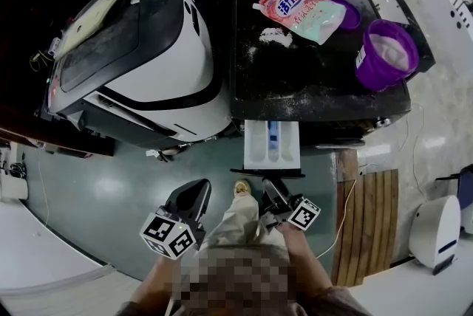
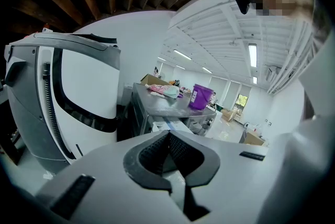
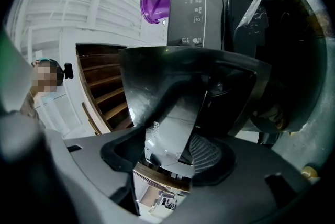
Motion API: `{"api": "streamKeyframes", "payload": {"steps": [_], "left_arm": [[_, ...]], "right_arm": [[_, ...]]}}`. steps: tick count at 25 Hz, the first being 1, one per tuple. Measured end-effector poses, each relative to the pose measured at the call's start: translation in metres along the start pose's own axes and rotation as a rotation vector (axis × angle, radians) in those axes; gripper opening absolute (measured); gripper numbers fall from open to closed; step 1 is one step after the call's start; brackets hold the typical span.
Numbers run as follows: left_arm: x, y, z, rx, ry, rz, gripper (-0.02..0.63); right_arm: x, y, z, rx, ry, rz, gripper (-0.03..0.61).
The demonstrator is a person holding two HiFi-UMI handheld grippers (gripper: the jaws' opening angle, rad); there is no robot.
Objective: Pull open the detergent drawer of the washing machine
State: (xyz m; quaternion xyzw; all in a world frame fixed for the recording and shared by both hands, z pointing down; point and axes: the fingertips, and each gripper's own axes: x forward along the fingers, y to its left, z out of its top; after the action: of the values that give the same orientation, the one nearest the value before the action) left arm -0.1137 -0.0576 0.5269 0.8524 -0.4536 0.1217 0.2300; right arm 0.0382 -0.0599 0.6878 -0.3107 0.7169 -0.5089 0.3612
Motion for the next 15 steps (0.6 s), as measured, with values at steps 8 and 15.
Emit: {"api": "streamKeyframes", "payload": {"steps": [8, 15], "left_arm": [[0.007, -0.001, -0.003, -0.007, 0.014, -0.011, 0.021], [0.017, -0.008, -0.001, -0.017, 0.029, -0.04, 0.021]], "right_arm": [[0.0, -0.001, -0.004, -0.017, 0.031, 0.013, 0.252], [-0.027, -0.005, -0.011, -0.004, 0.059, -0.042, 0.255]]}}
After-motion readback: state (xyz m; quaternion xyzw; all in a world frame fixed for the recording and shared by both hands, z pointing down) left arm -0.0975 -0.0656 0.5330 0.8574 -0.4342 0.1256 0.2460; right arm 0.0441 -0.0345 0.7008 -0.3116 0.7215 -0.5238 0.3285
